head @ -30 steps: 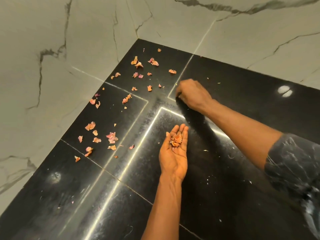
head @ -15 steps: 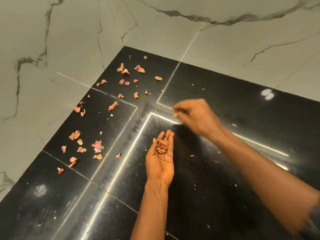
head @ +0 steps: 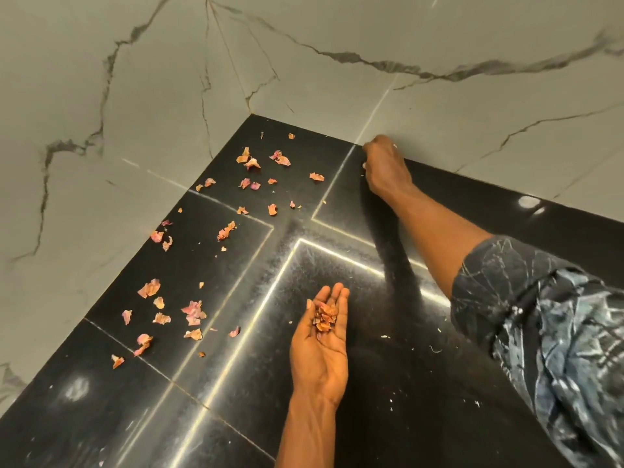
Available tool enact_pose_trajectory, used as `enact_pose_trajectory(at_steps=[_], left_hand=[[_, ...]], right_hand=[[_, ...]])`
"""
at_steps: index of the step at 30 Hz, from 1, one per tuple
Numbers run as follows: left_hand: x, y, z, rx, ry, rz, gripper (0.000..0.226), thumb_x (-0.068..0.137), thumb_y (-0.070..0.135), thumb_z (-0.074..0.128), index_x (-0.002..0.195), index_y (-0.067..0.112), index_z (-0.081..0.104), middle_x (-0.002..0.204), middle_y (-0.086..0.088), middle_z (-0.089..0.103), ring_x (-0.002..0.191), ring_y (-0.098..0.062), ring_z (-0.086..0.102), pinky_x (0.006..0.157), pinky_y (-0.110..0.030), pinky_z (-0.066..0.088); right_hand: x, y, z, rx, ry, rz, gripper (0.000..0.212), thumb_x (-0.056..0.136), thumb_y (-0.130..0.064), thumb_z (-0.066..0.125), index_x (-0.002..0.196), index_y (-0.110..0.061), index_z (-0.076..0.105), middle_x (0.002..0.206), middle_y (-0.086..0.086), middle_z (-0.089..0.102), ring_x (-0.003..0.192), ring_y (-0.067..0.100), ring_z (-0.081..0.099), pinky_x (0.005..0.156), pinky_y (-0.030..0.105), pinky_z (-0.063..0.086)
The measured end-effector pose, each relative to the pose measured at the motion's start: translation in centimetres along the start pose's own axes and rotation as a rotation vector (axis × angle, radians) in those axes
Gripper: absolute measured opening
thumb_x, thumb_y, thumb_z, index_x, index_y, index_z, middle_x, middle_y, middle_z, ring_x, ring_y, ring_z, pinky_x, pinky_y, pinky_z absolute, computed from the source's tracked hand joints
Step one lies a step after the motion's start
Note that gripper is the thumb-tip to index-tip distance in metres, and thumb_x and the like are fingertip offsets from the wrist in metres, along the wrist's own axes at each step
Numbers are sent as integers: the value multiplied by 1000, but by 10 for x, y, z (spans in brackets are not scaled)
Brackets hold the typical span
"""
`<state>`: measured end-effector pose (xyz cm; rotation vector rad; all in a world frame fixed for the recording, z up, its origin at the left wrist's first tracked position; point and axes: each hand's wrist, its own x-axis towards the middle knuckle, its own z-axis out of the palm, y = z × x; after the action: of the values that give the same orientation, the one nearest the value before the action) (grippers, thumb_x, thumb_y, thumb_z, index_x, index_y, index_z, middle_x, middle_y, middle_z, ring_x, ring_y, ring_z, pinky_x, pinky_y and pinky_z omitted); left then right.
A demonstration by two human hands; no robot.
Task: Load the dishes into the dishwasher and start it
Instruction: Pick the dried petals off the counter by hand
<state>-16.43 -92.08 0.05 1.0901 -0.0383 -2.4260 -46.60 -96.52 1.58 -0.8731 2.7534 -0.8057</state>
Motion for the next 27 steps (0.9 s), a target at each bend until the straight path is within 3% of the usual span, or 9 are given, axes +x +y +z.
enact_pose_trajectory(at_steps=[5, 8, 13, 16, 18, 22, 24, 27], left_hand=[[1, 1, 2, 27, 1, 9, 37, 107, 13, 38, 129, -12, 53, 126, -32, 62, 118, -38, 63, 98, -44, 52], [0, 0, 4, 23, 2, 20, 37, 106, 13, 38, 129, -12, 53, 126, -32, 62, 118, -38, 63, 98, -44, 52], [1, -2, 6, 20, 13, 41, 38, 105, 14, 40, 130, -12, 53, 126, -31, 62, 120, -37, 62, 101, -43, 52], [0, -2, 5, 54, 19, 45, 37, 105, 14, 41, 129, -12, 53, 125, -31, 63, 119, -36, 63, 100, -42, 53], [0, -2, 6, 55, 16, 46, 37, 105, 14, 42, 128, -13, 54, 124, -31, 63, 118, -37, 64, 98, -42, 53], [1, -2, 5, 50, 10, 54, 37, 105, 14, 42, 128, -14, 53, 125, -32, 63, 120, -37, 63, 98, -41, 54], [2, -1, 3, 48, 9, 58, 38, 105, 14, 42, 128, -14, 53, 125, -33, 62, 121, -38, 62, 99, -41, 54], [2, -2, 2, 46, 4, 51, 38, 105, 14, 43, 127, -14, 54, 126, -32, 62, 121, -38, 62, 100, -41, 54]], right_hand=[[25, 11, 4, -161, -115, -38, 19, 96, -4, 46, 110, -3, 59, 109, 15, 54, 101, 35, 57, 75, 37, 41], [13, 1, 9, -247, -98, -105, 17, 97, -4, 39, 104, -5, 55, 108, 14, 53, 89, 31, 53, 70, 35, 36], [-19, -40, 22, -289, -66, -245, 22, 89, 13, 45, 101, 5, 62, 104, 26, 60, 97, 43, 59, 72, 41, 39], [-17, -53, 28, -194, -90, -253, 21, 87, 10, 48, 95, 2, 66, 91, 18, 62, 84, 37, 60, 72, 40, 49], [-6, -55, 28, -65, -92, -229, 23, 89, 6, 51, 100, -2, 69, 100, 16, 66, 91, 33, 63, 83, 46, 56], [4, -53, 22, -186, -246, -332, 29, 100, -11, 53, 126, -11, 65, 125, 13, 58, 115, 32, 56, 98, 48, 49], [-2, -50, 22, -246, -301, -438, 27, 102, -17, 51, 120, -16, 71, 123, 8, 59, 115, 30, 56, 97, 48, 49], [-12, -39, 22, -237, -288, -470, 28, 99, -10, 53, 115, -18, 75, 120, 4, 62, 113, 25, 57, 96, 42, 50]])
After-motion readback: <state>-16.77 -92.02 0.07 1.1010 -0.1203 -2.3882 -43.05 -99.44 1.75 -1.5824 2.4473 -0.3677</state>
